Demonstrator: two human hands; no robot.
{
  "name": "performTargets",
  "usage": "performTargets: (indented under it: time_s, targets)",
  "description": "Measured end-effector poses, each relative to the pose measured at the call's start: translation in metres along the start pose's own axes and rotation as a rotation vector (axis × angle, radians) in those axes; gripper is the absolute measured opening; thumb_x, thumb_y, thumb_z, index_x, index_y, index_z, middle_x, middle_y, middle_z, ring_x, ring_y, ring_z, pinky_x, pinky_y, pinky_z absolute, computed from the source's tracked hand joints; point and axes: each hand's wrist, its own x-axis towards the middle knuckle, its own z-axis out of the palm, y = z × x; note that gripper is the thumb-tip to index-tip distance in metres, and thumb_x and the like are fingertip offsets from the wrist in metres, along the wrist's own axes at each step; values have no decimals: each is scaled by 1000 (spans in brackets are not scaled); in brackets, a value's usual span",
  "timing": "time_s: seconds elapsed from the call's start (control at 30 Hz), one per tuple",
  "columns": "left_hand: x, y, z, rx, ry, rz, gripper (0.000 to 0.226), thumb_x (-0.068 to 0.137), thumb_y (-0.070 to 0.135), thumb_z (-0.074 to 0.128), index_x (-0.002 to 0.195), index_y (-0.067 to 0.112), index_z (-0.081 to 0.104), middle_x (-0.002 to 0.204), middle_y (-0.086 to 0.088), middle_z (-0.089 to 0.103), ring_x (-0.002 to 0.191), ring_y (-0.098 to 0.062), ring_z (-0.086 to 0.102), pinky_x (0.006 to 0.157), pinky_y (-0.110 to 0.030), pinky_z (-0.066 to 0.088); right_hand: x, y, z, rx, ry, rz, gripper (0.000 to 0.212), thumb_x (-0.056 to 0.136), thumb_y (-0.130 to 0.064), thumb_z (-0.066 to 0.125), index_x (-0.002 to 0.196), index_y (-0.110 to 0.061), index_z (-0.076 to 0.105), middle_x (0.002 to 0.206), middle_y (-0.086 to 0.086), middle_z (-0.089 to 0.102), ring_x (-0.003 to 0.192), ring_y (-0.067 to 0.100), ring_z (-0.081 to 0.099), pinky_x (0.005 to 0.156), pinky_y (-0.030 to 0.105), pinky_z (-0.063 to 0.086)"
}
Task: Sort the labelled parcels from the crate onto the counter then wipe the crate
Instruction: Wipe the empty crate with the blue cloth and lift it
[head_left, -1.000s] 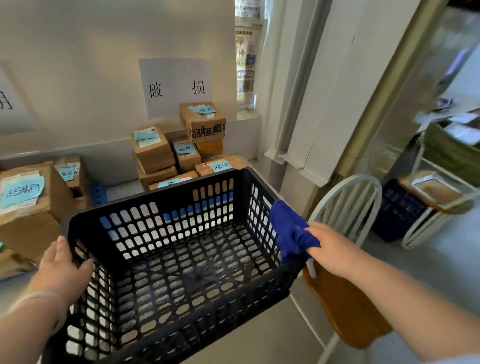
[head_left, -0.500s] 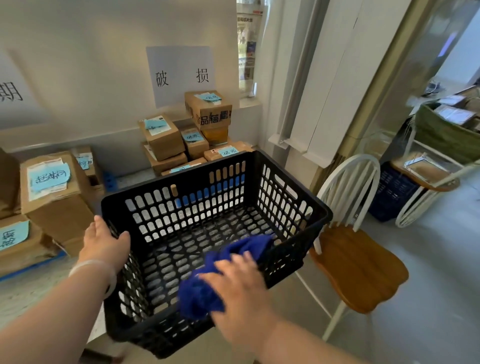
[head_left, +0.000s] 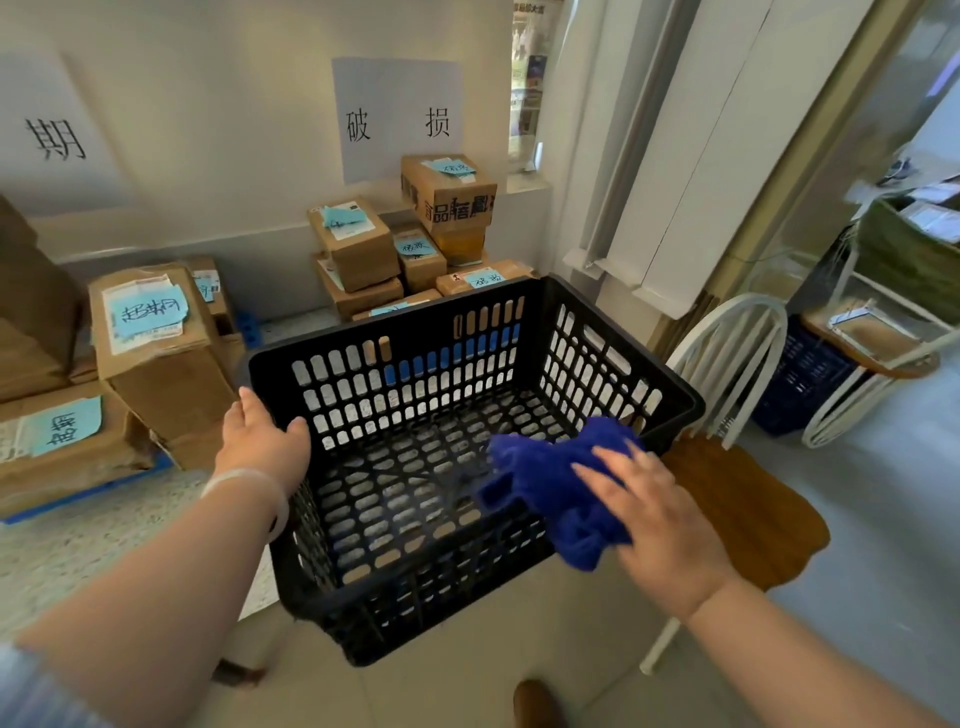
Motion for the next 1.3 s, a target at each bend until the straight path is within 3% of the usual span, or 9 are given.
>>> performTargets:
  time_s: [0.13, 0.3, 0.5, 0.73, 0.9, 1.0, 1.07, 1.17, 1.3]
  targets:
    - [-1, 2, 0, -6, 7, 4, 72, 102, 38, 40, 157, 20, -4, 165, 0, 0, 149, -30, 15, 118, -45, 20, 2, -8, 1, 128, 9, 217, 78, 93, -31, 57, 147, -49, 4, 164, -5, 11, 151, 23, 0, 122, 45, 11]
    - [-1, 2, 1, -1, 17, -6, 73, 101, 39, 40, 157, 22, -4, 165, 0, 0, 147, -34, 18, 117, -48, 22, -3, -87, 14, 292, -19, 122, 72, 89, -44, 41, 148, -53, 1, 163, -8, 1, 144, 14, -21, 120, 45, -3]
    - [0, 1, 0, -6, -5, 3, 77, 100, 44, 42, 157, 22, -4, 165, -1, -2, 148, -34, 17, 118, -47, 20, -13, -155, 32, 100, 43, -285, 79, 78, -56, 42, 150, -23, 36, 152, 3, 41, 143, 31, 30, 114, 44, 18]
    - [-4, -3, -24, -133, -208, 8, 80, 98, 50, 46, 157, 23, 0, 165, -2, -4, 151, -27, 4, 120, -43, 10, 9, -175, 43, 8, 129, -599, 86, 78, -58, 46, 153, -20, 26, 149, 4, 38, 138, 28, 36, 114, 45, 21]
    - [-78, -21, -28, -129, -10, 373, 61, 98, 48, 46, 153, 33, 25, 161, 16, 5, 147, -8, 9, 120, -36, 16, 11, -180, 43, 99, 129, -546, 83, 70, -57, 45, 145, -21, 38, 141, 2, 48, 132, 26, 45, 109, 43, 26]
    - [-139, -37, -16, -17, -49, 770, 64, 94, 64, 37, 151, 47, 12, 159, 27, 5, 143, 9, 9, 116, -24, 14, 17, -179, 39, 236, 92, -509, 81, 69, -55, 48, 140, -19, 35, 140, -1, 45, 132, 19, 41, 112, 38, 25]
    - [-154, -49, 0, 133, -75, 955, 73, 94, 70, 34, 154, 43, 1, 161, 16, 15, 145, 1, 18, 118, -33, 19, 23, -177, 31, 377, 54, -468, 77, 74, -50, 52, 140, -17, 29, 141, 0, 43, 132, 14, 37, 117, 33, 28]
    - [-148, -61, 8, 262, 27, 1061, 81, 93, 66, 42, 156, 30, 7, 154, 3, 38, 132, -16, 47, 110, -45, 38, 28, -166, 21, 440, -85, -467, 82, 74, -49, 62, 139, -27, 16, 147, -4, 35, 136, 7, 30, 118, 25, 22]
    - [-140, -59, -1, 533, 2, 1145, 65, 89, 50, 45, 150, 36, 29, 128, 5, 58, 103, -18, 61, 88, -37, 52, 44, -129, 14, 191, 32, -373, 99, 65, -69, 64, 147, -30, 26, 144, -6, 44, 136, 14, 40, 118, 41, 29]
